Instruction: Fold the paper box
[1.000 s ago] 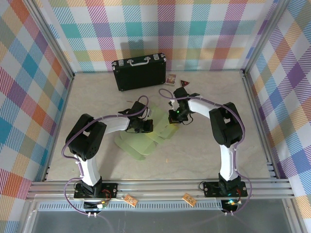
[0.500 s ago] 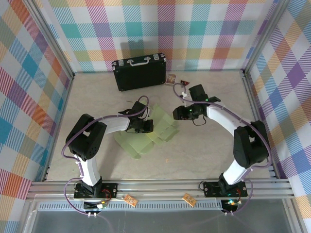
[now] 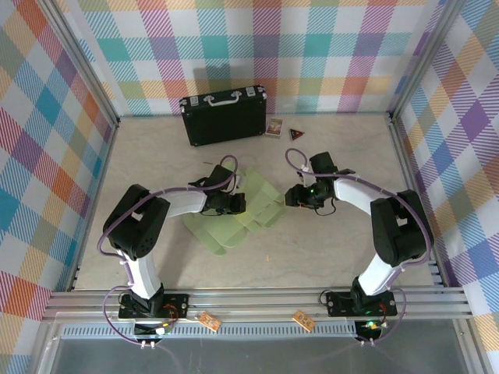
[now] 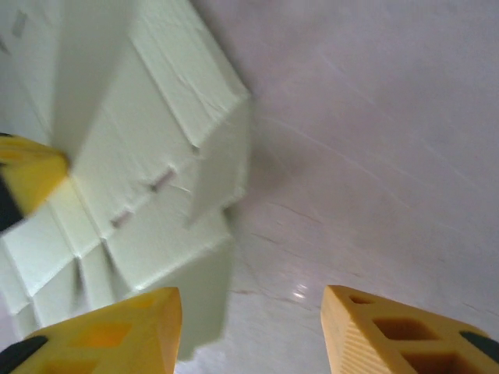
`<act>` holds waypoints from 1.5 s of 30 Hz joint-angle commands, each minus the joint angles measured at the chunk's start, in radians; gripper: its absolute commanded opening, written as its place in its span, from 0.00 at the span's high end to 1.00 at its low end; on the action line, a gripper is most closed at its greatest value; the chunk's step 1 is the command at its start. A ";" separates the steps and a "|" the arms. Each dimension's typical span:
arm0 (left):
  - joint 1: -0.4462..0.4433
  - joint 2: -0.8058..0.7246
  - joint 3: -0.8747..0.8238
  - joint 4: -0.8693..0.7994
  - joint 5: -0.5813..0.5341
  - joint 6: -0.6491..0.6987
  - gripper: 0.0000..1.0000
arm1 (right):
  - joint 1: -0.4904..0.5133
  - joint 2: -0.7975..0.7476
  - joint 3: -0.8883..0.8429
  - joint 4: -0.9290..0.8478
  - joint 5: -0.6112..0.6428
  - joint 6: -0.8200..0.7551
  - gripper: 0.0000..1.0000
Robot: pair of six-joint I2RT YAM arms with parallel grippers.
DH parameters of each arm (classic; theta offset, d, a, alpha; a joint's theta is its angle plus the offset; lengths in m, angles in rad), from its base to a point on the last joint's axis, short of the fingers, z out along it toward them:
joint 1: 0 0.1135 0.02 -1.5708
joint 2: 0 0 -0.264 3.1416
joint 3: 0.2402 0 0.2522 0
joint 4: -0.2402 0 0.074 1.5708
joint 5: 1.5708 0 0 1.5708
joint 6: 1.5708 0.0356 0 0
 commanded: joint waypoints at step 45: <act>-0.024 -0.552 0.600 -0.895 -0.450 0.260 0.34 | 0.151 -0.080 0.249 0.085 0.027 -0.535 1.00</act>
